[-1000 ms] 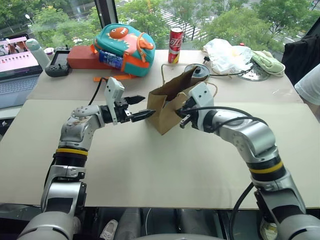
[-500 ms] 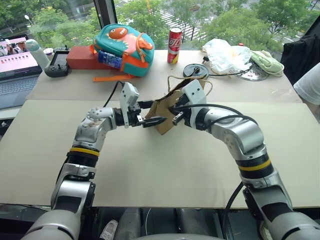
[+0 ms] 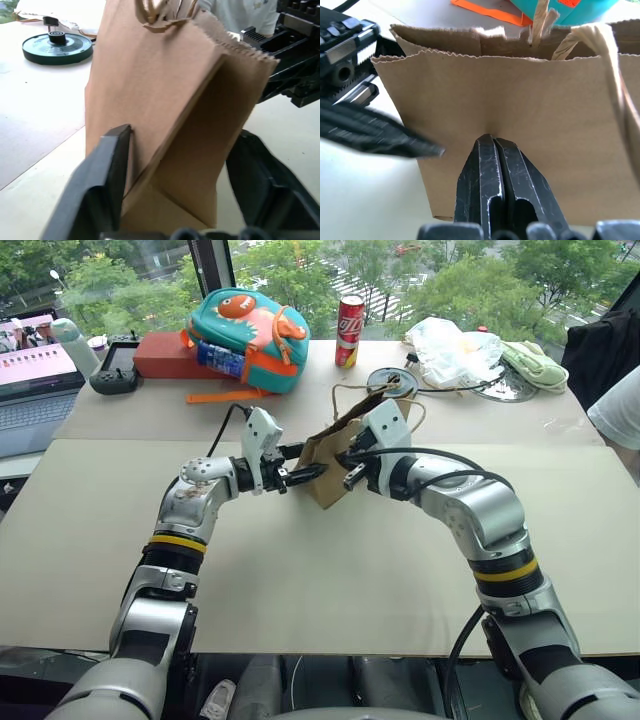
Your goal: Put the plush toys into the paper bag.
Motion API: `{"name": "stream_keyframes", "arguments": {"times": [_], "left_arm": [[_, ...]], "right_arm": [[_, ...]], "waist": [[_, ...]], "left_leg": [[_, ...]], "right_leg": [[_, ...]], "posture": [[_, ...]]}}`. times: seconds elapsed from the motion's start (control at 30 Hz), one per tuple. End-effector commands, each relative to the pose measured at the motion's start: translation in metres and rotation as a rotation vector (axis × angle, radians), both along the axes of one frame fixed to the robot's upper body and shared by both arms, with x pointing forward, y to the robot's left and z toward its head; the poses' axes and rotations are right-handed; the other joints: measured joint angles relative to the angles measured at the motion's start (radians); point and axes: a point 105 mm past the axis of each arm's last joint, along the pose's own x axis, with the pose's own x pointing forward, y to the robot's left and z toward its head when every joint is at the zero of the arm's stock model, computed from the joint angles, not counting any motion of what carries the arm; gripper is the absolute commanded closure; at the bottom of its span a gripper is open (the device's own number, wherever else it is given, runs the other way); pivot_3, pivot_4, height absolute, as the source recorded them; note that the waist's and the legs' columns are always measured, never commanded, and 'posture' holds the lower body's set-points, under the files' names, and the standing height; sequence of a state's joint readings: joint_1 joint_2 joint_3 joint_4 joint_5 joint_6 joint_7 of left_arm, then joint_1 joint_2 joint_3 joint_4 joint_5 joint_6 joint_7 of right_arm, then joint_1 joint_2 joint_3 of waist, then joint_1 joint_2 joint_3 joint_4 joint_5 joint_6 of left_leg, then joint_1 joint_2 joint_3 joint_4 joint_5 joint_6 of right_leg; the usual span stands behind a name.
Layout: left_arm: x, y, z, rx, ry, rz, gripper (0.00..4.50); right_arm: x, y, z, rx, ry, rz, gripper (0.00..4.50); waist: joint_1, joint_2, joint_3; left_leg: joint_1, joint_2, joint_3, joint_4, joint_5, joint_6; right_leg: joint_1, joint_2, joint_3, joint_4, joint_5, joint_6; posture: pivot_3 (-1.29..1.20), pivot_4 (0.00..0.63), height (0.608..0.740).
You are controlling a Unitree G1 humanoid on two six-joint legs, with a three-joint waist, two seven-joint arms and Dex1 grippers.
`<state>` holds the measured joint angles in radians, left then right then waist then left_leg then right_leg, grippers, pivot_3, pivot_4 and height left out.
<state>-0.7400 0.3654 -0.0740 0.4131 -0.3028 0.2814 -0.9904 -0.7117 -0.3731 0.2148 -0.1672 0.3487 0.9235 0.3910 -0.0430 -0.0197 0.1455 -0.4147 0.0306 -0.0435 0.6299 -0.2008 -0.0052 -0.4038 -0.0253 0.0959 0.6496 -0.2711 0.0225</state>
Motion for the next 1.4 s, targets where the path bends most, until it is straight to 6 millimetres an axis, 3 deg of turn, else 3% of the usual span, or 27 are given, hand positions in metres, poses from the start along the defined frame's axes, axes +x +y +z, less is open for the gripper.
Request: {"name": "stream_keyframes", "arguments": {"times": [0.03,0.13,0.17,0.43,0.67,0.77,1.03,1.13,1.27,1.4], "left_arm": [[0.004,-0.003,0.013,-0.012,-0.057,0.003,3.23],[0.005,-0.005,0.012,-0.01,-0.058,0.005,4.35],[0.005,-0.005,0.011,-0.009,-0.058,0.008,4.43],[0.013,-0.004,0.014,-0.012,-0.077,0.057,4.43],[0.013,0.002,0.031,-0.074,-0.114,0.062,4.43],[0.007,0.007,0.037,-0.105,-0.122,0.023,4.43],[-0.021,0.021,0.056,-0.095,-0.198,-0.145,4.43],[-0.028,0.024,0.058,-0.084,-0.208,-0.174,4.43],[-0.057,0.046,0.069,0.006,-0.209,-0.279,4.43],[-0.073,0.054,0.067,0.041,-0.143,-0.326,4.43]], "right_arm": [[-0.002,0.0,0.02,0.022,-0.069,0.004,4.5],[-0.002,-0.001,0.021,0.021,-0.07,0.001,4.5],[-0.002,-0.002,0.021,0.019,-0.071,-0.001,4.5],[-0.014,-0.011,0.034,0.032,-0.101,0.009,4.5],[-0.087,-0.035,0.055,0.105,-0.137,0.254,4.5],[-0.102,-0.056,0.065,0.168,-0.145,0.276,4.5],[-0.072,-0.103,0.071,0.145,-0.168,0.048,4.5],[-0.071,-0.107,0.07,0.133,-0.175,0.038,4.5],[-0.074,-0.132,0.068,0.103,-0.161,-0.025,4.5],[-0.071,-0.144,0.065,0.098,-0.157,-0.07,4.5]], "waist": [[0.0,0.0,0.0],[0.0,0.0,0.0],[0.0,0.0,0.0],[0.002,0.0,0.0],[0.01,0.0,0.0],[0.008,0.0,0.0],[-0.004,0.0,0.0],[0.0,0.0,0.0],[0.0,0.0,0.0],[0.0,0.0,0.0]], "left_leg": [[0.0,0.0,0.0,0.0,0.0,0.0],[0.0,0.0,0.0,0.0,0.0,0.0],[0.0,0.0,0.0,0.0,0.0,0.0],[0.0,0.0,0.0,0.0,0.0,0.0],[-0.001,-0.001,-0.002,0.0,0.0,0.0],[-0.001,-0.001,-0.002,0.0,0.0,0.0],[0.009,0.0,0.0,0.0,0.0,0.0],[0.008,0.001,0.0,0.0,0.0,0.0],[0.006,0.001,0.0,0.0,0.0,0.0],[0.006,0.0,0.001,0.0,0.0,0.0]], "right_leg": [[0.0,0.0,0.0,0.0,0.0,0.0],[0.0,0.0,0.0,0.0,0.0,0.0],[0.0,0.0,0.0,0.0,0.0,0.0],[0.0,0.0,0.0,0.0,0.0,0.0],[0.001,0.0,-0.001,-0.001,0.0,0.0],[0.001,0.0,-0.001,-0.001,0.0,0.0],[0.007,0.001,0.001,0.0,0.0,0.0],[0.008,0.001,0.001,-0.001,0.0,0.001],[0.007,0.001,0.001,-0.002,0.0,0.001],[0.007,0.0,0.001,-0.002,-0.001,0.001]], "posture": [[0.0,0.15,0.739],[0.0,0.15,0.739],[0.0,0.15,0.739],[0.0,0.15,0.739],[0.0,0.15,0.739],[0.0,0.15,0.739],[0.0,0.15,0.739],[0.0,0.15,0.739],[0.0,0.15,0.739],[0.0,0.15,0.739]]}}
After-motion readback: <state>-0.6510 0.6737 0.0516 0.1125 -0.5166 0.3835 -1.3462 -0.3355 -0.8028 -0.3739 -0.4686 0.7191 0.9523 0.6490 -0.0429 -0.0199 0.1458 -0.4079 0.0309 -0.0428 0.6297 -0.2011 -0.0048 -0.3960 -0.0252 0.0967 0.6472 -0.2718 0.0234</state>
